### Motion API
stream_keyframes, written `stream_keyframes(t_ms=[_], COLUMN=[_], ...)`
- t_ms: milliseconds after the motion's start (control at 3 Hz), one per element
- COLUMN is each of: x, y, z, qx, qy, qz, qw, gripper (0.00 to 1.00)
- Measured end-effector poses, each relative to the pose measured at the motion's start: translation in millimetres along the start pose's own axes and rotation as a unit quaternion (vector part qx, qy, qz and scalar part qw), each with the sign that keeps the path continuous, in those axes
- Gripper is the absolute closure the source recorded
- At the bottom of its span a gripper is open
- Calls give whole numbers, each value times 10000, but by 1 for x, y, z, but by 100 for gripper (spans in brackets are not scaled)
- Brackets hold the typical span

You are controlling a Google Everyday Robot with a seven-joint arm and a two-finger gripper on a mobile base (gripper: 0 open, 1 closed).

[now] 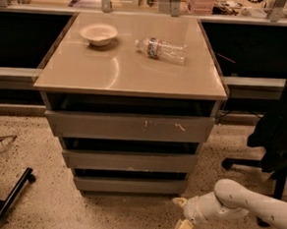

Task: Open bottom drawer

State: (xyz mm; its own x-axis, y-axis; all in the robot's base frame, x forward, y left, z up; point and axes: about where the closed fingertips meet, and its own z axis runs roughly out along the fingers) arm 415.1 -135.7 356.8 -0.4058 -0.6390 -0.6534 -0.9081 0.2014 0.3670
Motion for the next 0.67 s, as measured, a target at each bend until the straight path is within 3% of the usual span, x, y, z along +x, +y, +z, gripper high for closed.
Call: stream_keyframes(t_ms=[333,667], x=[0,5], y=[0,-15], z=[0,23], qx=[0,116], qy=[0,-170], qz=[0,-157], qw=[10000,9997], gripper=[0,0])
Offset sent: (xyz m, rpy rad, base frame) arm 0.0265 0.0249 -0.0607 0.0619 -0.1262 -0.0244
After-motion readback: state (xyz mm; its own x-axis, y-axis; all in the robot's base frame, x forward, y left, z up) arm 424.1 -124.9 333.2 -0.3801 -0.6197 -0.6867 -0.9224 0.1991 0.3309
